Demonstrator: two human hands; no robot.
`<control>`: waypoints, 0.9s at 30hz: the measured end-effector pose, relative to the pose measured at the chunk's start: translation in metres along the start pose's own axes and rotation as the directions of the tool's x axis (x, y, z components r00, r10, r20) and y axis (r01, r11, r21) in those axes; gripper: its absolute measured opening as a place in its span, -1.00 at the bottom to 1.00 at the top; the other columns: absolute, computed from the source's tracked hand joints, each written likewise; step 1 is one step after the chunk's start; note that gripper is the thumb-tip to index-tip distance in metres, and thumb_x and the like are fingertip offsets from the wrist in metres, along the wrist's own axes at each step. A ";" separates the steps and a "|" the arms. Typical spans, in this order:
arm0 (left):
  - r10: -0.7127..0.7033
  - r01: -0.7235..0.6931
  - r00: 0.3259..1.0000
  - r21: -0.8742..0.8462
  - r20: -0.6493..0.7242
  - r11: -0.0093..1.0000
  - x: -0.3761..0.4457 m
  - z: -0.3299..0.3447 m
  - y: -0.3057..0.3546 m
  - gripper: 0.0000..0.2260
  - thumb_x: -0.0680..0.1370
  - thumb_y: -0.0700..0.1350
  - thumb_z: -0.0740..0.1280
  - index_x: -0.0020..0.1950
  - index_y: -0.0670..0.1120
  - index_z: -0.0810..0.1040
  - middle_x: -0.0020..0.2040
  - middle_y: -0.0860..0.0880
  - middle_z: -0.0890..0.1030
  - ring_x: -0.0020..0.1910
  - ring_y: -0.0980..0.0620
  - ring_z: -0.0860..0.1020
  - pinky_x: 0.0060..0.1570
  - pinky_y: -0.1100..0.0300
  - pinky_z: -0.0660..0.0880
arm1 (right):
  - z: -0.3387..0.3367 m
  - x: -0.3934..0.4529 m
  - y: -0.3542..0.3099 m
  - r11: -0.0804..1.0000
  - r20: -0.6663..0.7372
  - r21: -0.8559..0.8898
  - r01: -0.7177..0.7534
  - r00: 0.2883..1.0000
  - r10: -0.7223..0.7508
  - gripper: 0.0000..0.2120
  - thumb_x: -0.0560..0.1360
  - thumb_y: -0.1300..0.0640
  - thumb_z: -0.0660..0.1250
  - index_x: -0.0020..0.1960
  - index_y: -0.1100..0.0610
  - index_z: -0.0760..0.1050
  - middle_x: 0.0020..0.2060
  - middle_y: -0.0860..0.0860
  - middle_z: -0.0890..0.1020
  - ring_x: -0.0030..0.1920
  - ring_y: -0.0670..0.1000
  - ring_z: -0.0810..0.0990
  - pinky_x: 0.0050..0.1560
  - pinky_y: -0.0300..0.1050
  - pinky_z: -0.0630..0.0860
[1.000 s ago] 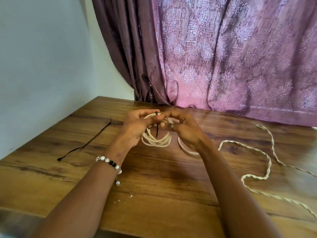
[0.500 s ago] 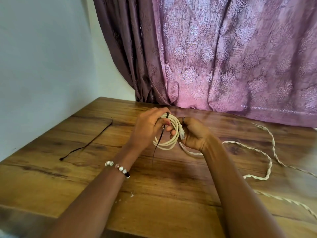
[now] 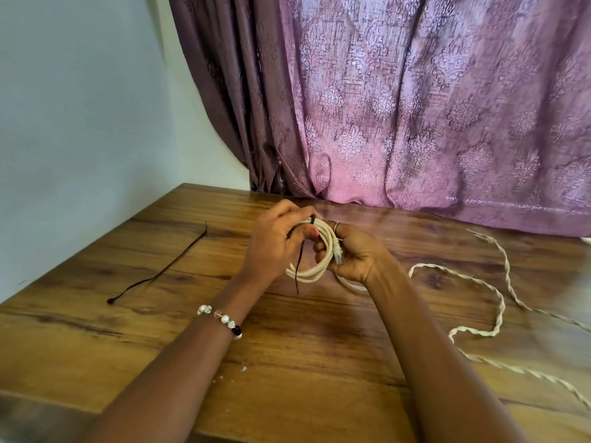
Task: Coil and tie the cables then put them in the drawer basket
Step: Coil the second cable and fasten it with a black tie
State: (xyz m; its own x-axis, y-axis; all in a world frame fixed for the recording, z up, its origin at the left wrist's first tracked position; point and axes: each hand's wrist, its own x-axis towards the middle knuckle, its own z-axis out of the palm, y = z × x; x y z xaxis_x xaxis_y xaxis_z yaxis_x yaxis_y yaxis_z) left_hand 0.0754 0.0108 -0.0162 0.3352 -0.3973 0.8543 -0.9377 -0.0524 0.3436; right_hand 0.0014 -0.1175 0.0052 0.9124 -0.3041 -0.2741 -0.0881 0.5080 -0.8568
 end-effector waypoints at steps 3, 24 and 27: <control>0.016 -0.017 1.000 -0.006 -0.020 1.000 -0.001 0.004 0.003 -0.72 0.52 -0.07 0.33 0.10 -0.24 0.64 -0.07 -0.10 0.57 -0.11 0.16 0.50 -0.07 0.42 0.41 | 0.004 -0.006 0.000 0.994 -0.041 0.111 0.017 0.999 -0.012 -0.77 0.58 0.29 0.14 -0.19 0.26 0.49 -0.58 0.07 0.53 -0.62 -0.05 0.48 -0.63 -0.32 0.38; -0.371 0.453 0.888 -0.372 0.273 0.810 0.004 0.010 0.007 -0.79 0.37 -0.25 0.52 -0.18 0.01 0.56 -0.13 0.03 0.68 -0.17 0.20 0.65 -0.11 0.26 0.54 | 0.006 -0.007 -0.005 0.628 -0.232 -0.576 0.523 0.632 -0.739 -0.69 0.34 0.43 0.41 -0.40 0.05 0.57 -0.40 0.02 0.64 -0.30 0.00 0.62 -0.09 -0.03 0.62; -0.385 0.437 0.899 -0.344 0.211 0.831 0.003 0.010 0.005 -0.81 0.31 -0.07 0.53 -0.22 0.18 0.58 -0.03 -0.03 0.70 -0.03 -0.01 0.66 0.03 -0.01 0.58 | 0.010 -0.008 -0.004 0.564 -0.223 -0.634 0.528 0.574 -0.788 -0.66 0.32 0.43 0.39 -0.39 -0.01 0.57 -0.39 -0.02 0.67 -0.28 -0.01 0.68 -0.08 0.01 0.64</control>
State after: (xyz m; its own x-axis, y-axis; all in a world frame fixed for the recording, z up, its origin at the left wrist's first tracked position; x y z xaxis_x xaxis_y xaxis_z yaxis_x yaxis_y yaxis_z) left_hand 0.0705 0.0003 -0.0152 0.6428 -0.5299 0.5531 -0.6014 0.0980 0.7929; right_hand -0.0021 -0.1095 0.0156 0.5038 -0.7545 0.4205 0.1789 -0.3851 -0.9054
